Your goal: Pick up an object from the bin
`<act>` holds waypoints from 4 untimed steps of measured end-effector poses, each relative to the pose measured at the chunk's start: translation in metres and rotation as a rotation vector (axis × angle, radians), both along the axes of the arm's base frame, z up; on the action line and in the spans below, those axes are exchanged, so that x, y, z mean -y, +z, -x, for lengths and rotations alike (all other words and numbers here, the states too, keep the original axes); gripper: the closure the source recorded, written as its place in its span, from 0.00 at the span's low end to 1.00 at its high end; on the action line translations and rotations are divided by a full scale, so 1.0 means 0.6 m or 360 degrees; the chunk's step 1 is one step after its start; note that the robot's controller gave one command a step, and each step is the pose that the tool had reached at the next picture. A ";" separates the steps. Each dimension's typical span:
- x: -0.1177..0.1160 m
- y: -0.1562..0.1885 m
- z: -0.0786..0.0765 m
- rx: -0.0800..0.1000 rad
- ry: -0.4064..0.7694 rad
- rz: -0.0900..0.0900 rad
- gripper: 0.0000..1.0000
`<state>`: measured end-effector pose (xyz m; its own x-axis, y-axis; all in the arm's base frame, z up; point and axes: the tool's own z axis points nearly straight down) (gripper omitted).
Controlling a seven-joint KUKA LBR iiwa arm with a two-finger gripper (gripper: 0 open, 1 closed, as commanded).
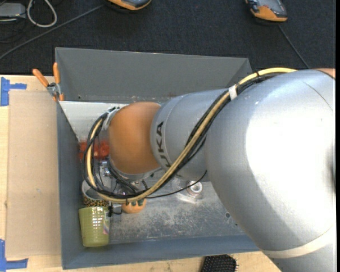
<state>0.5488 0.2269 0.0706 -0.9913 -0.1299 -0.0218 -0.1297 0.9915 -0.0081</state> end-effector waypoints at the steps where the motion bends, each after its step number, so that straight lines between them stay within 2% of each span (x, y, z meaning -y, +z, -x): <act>1: 0.051 -0.002 0.018 -0.0004 0.0304 -0.0001 1.00; 4: 0.051 -0.002 0.018 -0.0005 0.0298 -0.0003 1.00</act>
Offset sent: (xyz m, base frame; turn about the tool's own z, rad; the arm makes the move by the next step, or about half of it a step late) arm 0.0000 0.0000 0.0000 0.0000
